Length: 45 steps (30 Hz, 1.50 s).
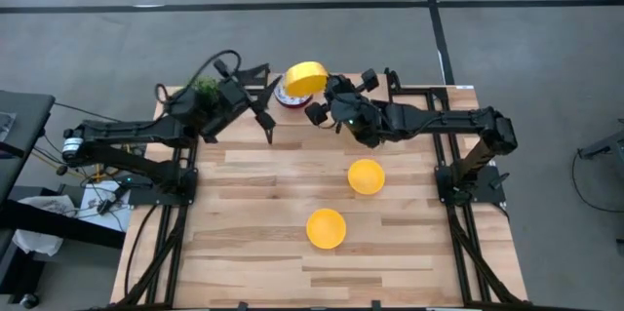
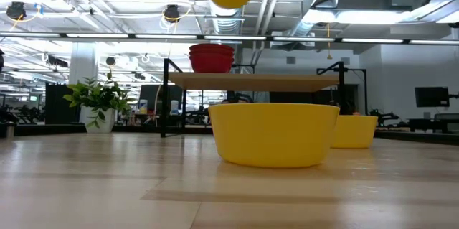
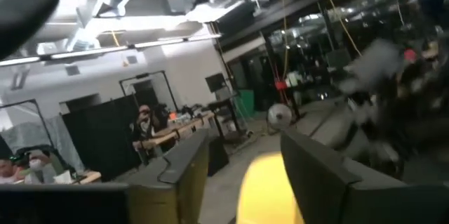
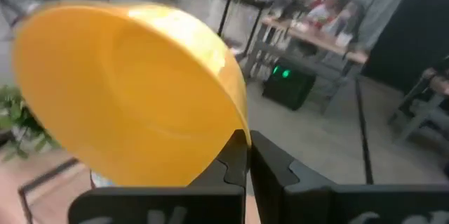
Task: Pick & Place Mini bowls
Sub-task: Put the left yellow bowl on the shelf
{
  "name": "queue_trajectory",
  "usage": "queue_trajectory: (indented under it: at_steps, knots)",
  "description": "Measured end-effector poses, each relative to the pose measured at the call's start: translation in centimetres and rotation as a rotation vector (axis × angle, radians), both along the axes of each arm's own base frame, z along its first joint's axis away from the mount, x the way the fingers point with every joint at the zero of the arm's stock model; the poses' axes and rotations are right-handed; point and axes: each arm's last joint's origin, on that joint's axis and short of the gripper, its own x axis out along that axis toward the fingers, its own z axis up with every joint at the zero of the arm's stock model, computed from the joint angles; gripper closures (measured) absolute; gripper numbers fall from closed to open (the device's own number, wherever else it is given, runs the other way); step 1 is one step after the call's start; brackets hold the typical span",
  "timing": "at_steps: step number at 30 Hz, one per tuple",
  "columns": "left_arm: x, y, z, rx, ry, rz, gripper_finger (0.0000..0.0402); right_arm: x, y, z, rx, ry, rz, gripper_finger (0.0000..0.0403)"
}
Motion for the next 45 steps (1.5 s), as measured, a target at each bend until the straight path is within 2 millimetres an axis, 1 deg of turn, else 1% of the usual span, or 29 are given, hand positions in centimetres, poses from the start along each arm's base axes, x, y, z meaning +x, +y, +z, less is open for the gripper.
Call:
queue_trajectory:
  at_steps: [4,7,10,12,16,19,24,30,35,41,45]
  knots:
    - [-1.9,-0.1,1.2,-0.004,-0.053,0.019,0.0196,-1.5,-2.2,0.4,0.151,0.030,0.021,0.0402]
    - [-3.1,-0.1,1.9,-0.019,-0.093,0.030,0.0187,-3.3,-4.7,1.2,0.351,0.080,0.038,0.0402]
    - [-3.7,-0.1,2.0,-0.045,-0.092,0.024,0.0186,-5.2,-7.4,1.8,0.568,0.077,0.080,0.0402]
    - [-3.9,-0.2,1.8,-0.076,-0.082,0.013,0.0187,-6.3,-9.0,1.9,0.690,0.098,0.102,0.0402]
    - [-3.6,-0.4,1.0,-0.094,0.011,0.000,0.0187,-8.9,-11.6,2.3,0.846,0.114,0.089,0.0402]
    - [-3.3,-0.8,0.4,-0.097,0.070,-0.015,0.0186,-10.4,-13.3,2.1,0.951,0.129,0.088,0.0402]
    - [-3.1,-1.4,-0.1,-0.098,0.123,-0.041,0.0187,-12.6,-15.6,1.8,1.093,0.105,0.132,0.0402]
    - [-3.1,-1.9,-0.1,-0.096,0.125,-0.065,0.0186,-15.0,-17.9,0.8,1.226,0.128,0.096,0.0403]
    - [-3.1,-2.3,-0.2,-0.095,0.145,-0.084,0.0187,-15.2,-19.4,-0.1,1.295,0.191,0.075,0.0403]
    - [-2.9,-3.0,-1.1,-0.091,0.242,-0.111,0.0186,-12.8,-21.8,0.2,1.266,0.148,0.152,0.0403]
    - [-2.9,-3.2,-1.6,-0.095,0.293,-0.118,0.0187,-11.4,-22.7,0.1,1.297,0.106,0.222,0.0403]
